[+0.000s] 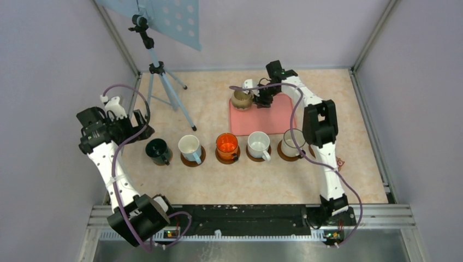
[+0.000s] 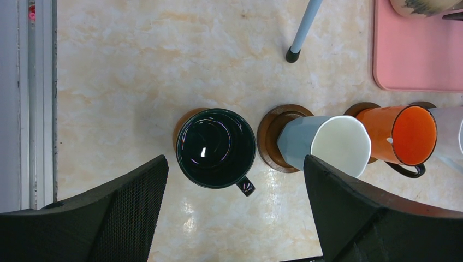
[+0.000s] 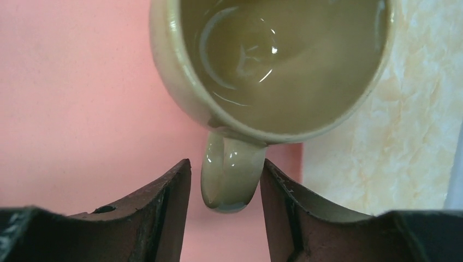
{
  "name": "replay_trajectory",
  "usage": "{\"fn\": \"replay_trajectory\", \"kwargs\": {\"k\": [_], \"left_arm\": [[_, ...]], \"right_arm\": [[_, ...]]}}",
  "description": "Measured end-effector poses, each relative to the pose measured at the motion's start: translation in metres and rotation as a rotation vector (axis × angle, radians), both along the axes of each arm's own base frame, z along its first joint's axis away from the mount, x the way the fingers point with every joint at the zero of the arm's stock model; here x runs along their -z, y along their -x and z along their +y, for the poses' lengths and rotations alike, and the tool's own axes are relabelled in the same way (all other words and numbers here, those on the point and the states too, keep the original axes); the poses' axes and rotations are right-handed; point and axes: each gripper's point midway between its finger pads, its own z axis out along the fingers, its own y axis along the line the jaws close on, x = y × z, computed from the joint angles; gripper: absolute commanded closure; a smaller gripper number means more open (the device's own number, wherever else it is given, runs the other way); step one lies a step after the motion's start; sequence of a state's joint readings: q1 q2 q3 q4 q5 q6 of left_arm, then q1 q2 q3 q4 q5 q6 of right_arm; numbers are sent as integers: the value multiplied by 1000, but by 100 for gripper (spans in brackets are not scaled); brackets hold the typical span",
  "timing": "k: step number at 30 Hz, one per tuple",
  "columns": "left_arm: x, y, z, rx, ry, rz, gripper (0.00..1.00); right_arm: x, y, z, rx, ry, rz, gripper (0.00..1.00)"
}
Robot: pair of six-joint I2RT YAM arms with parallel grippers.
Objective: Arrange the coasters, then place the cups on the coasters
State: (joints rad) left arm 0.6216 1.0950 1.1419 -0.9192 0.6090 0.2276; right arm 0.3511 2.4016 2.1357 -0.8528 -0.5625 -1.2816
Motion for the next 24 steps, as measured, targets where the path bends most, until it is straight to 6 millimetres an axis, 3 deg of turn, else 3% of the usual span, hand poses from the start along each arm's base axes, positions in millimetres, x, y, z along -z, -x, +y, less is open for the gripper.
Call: {"fn": "replay_trajectory", "kwargs": {"k": [9, 20, 24], "left_arm": [[1, 1, -1, 0, 0, 0, 1], [1, 2, -1, 0, 0, 0, 1], [1, 2, -2, 0, 0, -1, 1]], "right_arm": [[-2, -2, 6, 189, -52, 96, 56], [-5, -3, 16, 230, -80, 113, 59], [-7, -4, 22, 230, -85, 100, 67]]}}
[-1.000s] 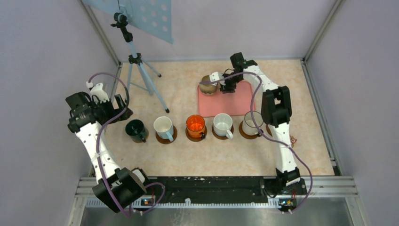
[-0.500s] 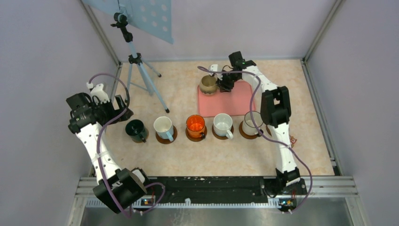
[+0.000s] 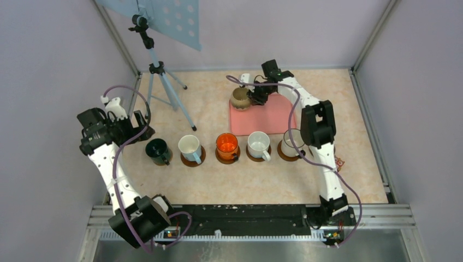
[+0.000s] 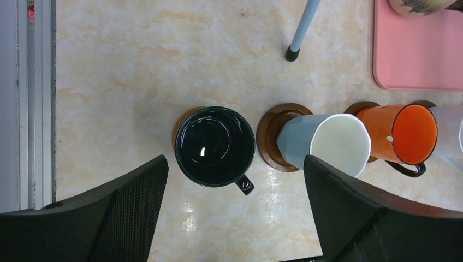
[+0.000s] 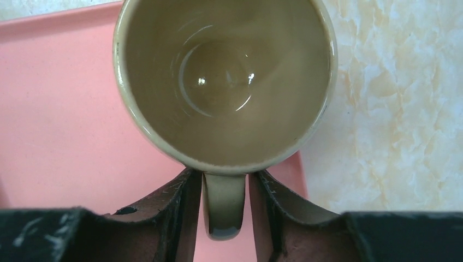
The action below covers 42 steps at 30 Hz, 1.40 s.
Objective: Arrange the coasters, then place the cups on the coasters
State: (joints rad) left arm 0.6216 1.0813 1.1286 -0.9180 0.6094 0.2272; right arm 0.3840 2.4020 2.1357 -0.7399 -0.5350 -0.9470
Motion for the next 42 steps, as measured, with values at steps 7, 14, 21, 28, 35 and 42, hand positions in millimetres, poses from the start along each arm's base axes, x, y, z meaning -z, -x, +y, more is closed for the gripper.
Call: {"fn": "replay_trajectory", "kwargs": {"k": [7, 14, 21, 28, 35, 42], "left_arm": [[-1, 0, -3, 11, 9, -8, 1], [5, -3, -7, 32, 30, -18, 1], [7, -9, -8, 54, 44, -49, 1], [10, -16, -9, 74, 41, -79, 1], [16, -24, -16, 121, 53, -82, 1], [25, -27, -30, 162, 74, -70, 1]], "right_arm": [[0, -1, 0, 31, 1, 8, 100], [-1, 1, -6, 89, -9, 15, 100], [-17, 14, -36, 247, -28, 85, 100], [-71, 22, -92, 425, -103, 45, 100], [-126, 55, -169, 570, -154, -38, 100], [-119, 111, -258, 737, -115, -26, 100]]}}
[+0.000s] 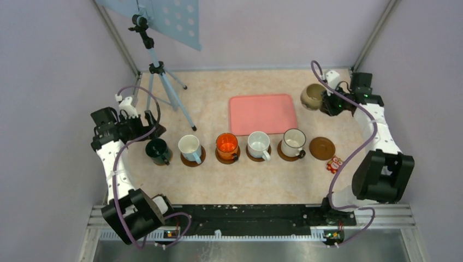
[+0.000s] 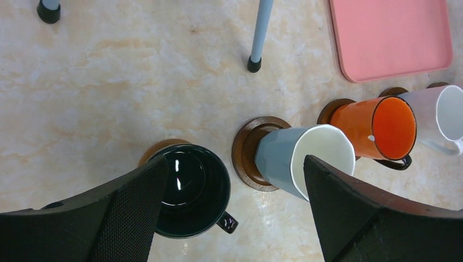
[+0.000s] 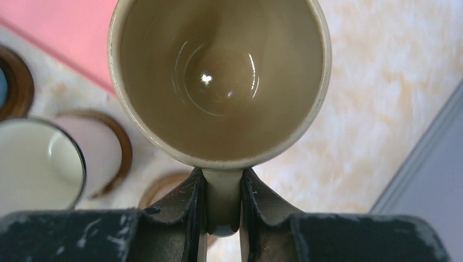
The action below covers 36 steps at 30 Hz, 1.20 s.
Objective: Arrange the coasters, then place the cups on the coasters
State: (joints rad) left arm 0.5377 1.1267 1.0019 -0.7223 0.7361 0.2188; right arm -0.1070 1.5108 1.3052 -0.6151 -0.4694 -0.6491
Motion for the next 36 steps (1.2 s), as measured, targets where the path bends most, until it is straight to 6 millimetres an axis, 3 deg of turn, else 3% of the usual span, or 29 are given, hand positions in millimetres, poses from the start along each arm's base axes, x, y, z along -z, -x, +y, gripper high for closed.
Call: {"fn": "replay_trajectory", "kwargs": {"k": [2, 8, 11, 15, 24, 36], "left_arm": [[1, -2, -4, 14, 4, 0, 1], [0, -5, -16, 54, 1, -5, 1], [1, -6, -19, 61, -1, -1, 1], [2, -6, -21, 64, -3, 3, 1], [2, -6, -22, 61, -3, 8, 1], [3, -7, -21, 51, -7, 12, 1]], "right_arm": [[9, 23, -26, 56, 9, 39, 100], [20, 80, -70, 154, 34, 82, 100], [25, 105, -78, 170, 53, 82, 100], [40, 132, -71, 156, 58, 106, 100], [79, 163, -60, 146, 48, 173, 100], [103, 166, -66, 177, 67, 199, 100]]}}
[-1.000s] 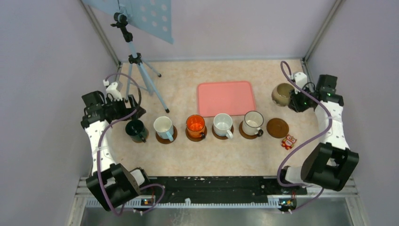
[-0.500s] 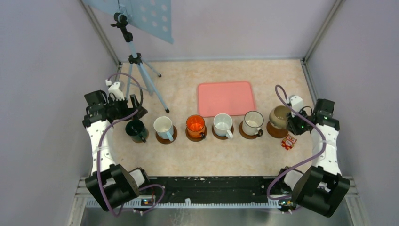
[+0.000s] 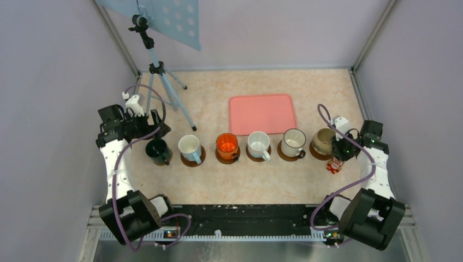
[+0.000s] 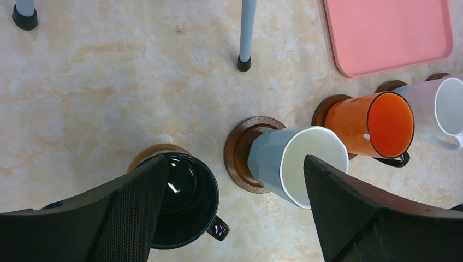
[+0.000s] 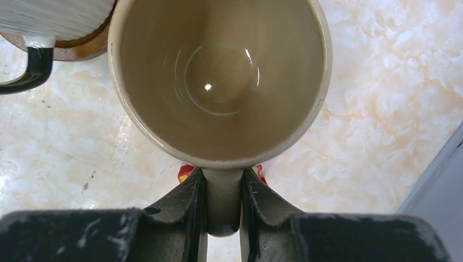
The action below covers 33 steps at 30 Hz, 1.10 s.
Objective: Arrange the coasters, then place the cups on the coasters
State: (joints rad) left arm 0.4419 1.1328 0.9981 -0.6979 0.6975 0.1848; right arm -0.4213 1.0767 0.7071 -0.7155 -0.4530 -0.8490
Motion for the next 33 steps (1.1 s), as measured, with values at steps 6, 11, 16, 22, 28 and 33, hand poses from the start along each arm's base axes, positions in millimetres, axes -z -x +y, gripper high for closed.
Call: {"fn": "replay_trajectory", "kwargs": {"k": [6, 11, 16, 22, 28, 33], "left_arm": [[4, 1, 1, -4, -2, 8, 1], [4, 0, 1, -4, -3, 6, 1], [4, 0, 1, -4, -4, 5, 1], [7, -1, 2, -4, 2, 16, 1], [9, -3, 1, -1, 3, 19, 1], [9, -3, 1, 0, 2, 18, 1]], "right_arm": [[11, 0, -3, 26, 2, 13, 100], [14, -1, -4, 40, 1, 15, 100], [15, -1, -4, 44, -1, 19, 87], [16, 1, -5, 47, 2, 30, 76], [17, 2, -7, 52, 10, 39, 67], [18, 4, -6, 42, 13, 46, 58]]}}
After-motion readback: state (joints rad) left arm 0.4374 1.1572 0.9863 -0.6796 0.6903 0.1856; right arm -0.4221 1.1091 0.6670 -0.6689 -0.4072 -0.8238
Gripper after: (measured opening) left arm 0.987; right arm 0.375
